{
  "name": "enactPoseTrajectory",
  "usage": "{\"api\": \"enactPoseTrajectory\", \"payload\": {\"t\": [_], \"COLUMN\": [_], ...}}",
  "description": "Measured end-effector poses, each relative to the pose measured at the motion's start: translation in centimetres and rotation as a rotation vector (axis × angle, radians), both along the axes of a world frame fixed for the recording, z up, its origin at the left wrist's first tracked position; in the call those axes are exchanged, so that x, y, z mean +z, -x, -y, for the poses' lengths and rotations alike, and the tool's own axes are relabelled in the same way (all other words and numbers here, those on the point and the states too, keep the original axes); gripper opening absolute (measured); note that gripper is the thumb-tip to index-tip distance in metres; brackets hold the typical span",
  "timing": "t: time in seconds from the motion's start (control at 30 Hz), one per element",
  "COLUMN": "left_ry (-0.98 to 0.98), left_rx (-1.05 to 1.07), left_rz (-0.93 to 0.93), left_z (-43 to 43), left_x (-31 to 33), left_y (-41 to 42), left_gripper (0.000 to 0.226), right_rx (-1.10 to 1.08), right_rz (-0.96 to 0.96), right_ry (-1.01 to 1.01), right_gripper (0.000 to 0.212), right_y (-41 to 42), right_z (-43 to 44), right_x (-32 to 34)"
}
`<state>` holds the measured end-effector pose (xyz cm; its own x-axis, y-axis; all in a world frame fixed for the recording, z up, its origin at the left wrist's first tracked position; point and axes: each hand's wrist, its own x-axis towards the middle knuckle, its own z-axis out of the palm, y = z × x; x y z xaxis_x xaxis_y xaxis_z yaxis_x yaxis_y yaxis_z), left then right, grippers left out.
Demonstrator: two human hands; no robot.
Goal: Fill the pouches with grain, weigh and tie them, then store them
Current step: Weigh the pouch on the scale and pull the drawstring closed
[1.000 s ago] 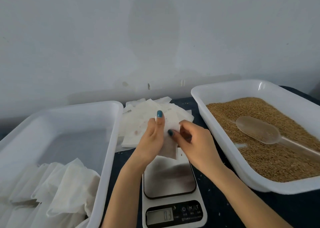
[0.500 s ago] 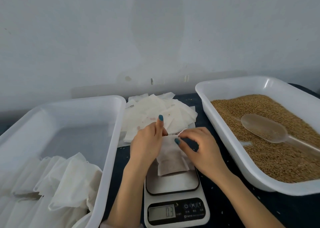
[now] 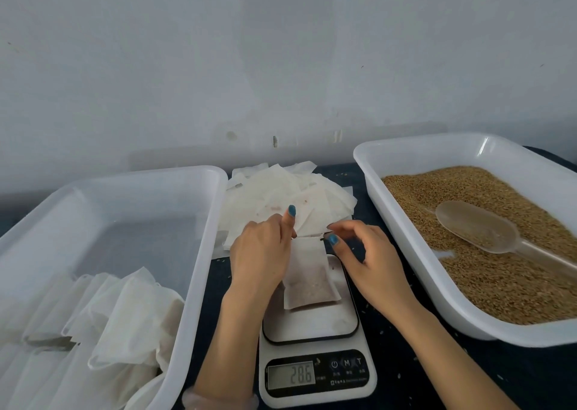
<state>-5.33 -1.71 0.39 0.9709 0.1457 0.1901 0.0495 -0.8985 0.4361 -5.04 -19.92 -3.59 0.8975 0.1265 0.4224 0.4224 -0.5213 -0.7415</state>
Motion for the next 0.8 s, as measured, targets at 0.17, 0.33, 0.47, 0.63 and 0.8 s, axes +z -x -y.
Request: {"api": "enactPoseTrajectory", "payload": {"t": [0.17, 0.33, 0.47, 0.63, 0.8], "left_ry": [-0.062, -0.072, -0.092, -0.055, 0.123], "left_rx": [0.019, 0.027, 0.004, -0.089, -0.189], "left_rz": [0.001, -0.003, -0.020, -0.112, -0.048], "left_z": [-0.3, -0.5, -0.6, -0.6, 0.0], "left_x": [-0.2, -0.1, 0.0, -0.2, 1.6], "left_y": [-0.1, 0.0, 0.1, 0.2, 0.9], "left_gripper": [0.072, 0.067, 0.059, 0.041, 0.023], "right_rx": [-0.007, -0.011, -0.018, -0.012, 0.152], "right_rz": [-0.001, -0.010, -0.015, -0.062, -0.145], "right_ry": [-0.002, -0.004, 0.007, 0.037, 0.038], "right_gripper": [0.027, 0.023, 0.023, 0.027, 0.060], "right_y": [-0.2, -0.1, -0.1, -0.2, 0.3], "right_z": [0.2, 0.3, 0.3, 0.3, -0.2], "right_x": [-0.2, -0.1, -0.2, -0.1, 0.4]}}
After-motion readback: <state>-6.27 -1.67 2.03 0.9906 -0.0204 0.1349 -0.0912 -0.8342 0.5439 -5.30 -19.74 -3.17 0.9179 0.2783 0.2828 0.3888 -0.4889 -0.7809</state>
